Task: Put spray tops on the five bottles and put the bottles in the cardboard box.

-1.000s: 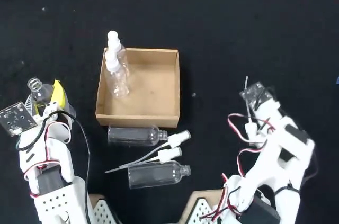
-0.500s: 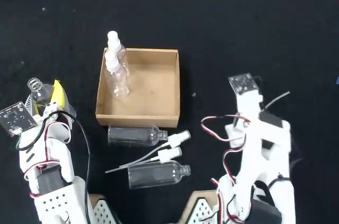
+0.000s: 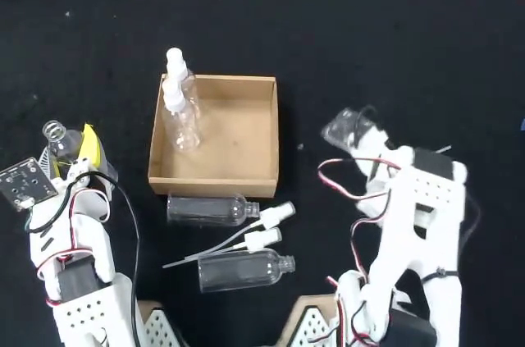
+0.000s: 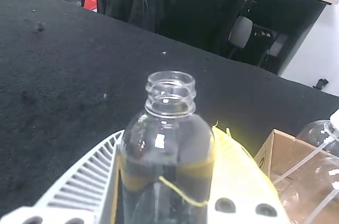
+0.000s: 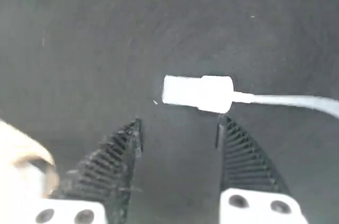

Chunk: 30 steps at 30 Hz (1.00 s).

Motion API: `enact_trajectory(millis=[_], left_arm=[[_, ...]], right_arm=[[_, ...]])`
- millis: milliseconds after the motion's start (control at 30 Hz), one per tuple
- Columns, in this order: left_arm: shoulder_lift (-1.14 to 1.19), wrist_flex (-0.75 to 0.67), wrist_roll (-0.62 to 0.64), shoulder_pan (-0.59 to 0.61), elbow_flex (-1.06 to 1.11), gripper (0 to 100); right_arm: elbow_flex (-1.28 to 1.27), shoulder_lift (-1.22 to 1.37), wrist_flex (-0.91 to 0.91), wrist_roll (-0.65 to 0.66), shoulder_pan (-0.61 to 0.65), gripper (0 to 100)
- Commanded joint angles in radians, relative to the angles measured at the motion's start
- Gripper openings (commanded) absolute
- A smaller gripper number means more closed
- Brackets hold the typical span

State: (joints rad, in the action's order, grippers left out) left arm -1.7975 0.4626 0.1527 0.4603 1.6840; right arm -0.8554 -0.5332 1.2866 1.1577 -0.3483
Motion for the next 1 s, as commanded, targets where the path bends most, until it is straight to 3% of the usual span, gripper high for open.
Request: enact_trajectory(millis=[0, 167, 300, 467, 600, 800, 967], left_arm=[[-0.023, -0.005, -0.006, -0.004, 0.016, 3], [-0.023, -0.005, -0.006, -0.004, 0.016, 3], [-0.023, -0.005, -0.006, -0.004, 0.016, 3], [-0.023, -0.005, -0.006, -0.004, 0.016, 3], [-0.023, -0.003, -0.006, -0.004, 0.016, 3], [-0.023, -0.003, -0.006, -0.004, 0.016, 3], [-0.023, -0.005, -0.006, -0.004, 0.016, 3]], right_arm=[[0.061, 0.002, -0.026, 0.499, -0.103, 24.0], [-0.042, 0.002, -0.150, 0.786, -0.190, 26.9], [-0.174, 0.002, -0.308, 0.821, -0.181, 26.1], [-0.286, 0.002, -0.482, 0.637, -0.074, 26.1], [-0.305, 0.002, -0.520, 0.611, -0.051, 25.0], [-0.311, 0.002, -0.519, 0.597, -0.063, 8.0], [-0.265, -0.005, -0.517, 0.304, -0.089, 1.1]])
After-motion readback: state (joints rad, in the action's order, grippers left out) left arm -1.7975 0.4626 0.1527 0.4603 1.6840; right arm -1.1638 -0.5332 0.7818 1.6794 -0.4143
